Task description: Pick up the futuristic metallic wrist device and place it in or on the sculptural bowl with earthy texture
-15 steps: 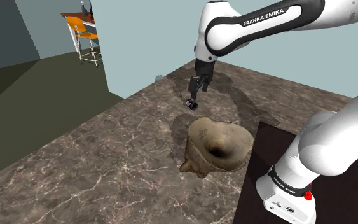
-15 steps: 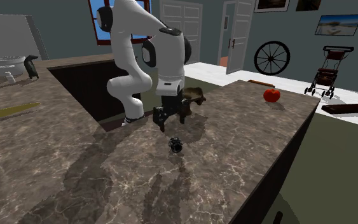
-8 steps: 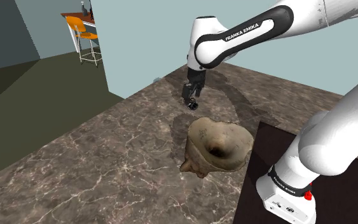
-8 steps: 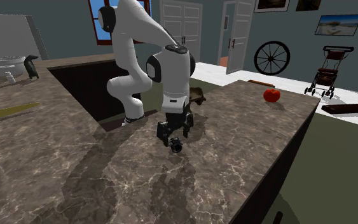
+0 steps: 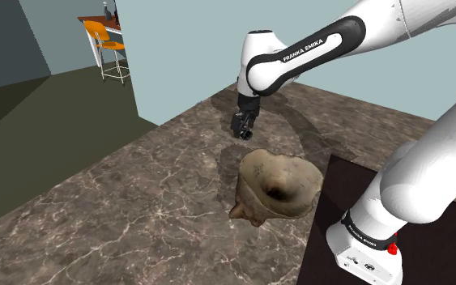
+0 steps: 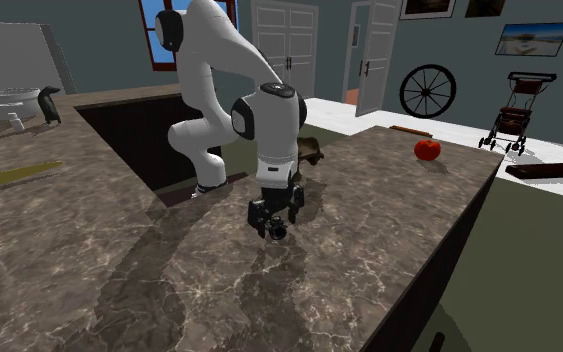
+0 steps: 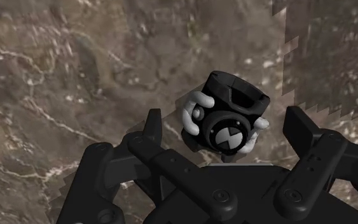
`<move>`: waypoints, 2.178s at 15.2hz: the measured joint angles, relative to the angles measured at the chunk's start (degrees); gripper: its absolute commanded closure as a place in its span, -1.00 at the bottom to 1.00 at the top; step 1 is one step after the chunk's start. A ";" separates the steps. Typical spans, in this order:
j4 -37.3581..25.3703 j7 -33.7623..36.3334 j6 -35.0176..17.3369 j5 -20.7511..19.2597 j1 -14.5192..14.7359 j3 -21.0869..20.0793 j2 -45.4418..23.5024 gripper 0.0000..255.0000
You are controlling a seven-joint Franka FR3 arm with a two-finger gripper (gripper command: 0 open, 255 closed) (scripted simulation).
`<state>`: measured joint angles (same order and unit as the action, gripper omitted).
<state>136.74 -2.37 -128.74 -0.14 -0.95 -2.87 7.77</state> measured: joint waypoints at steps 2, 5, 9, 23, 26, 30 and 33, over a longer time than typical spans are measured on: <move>0.01 0.00 -0.03 0.00 0.00 0.00 -0.01 -1.00; 0.01 0.00 -0.03 0.00 0.00 0.00 0.01 1.00; 0.01 -0.01 -0.03 0.00 0.00 0.00 0.01 1.00; -3.80 -0.15 7.20 0.21 0.05 0.04 3.44 1.00; -5.25 -0.38 9.67 0.22 -0.04 0.18 4.45 1.00; -7.35 -0.30 12.75 0.29 0.03 0.13 5.45 1.00; -9.06 -0.33 15.20 0.31 0.03 0.15 6.18 1.00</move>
<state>127.69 -2.69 -113.55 0.17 -0.92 -2.73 13.96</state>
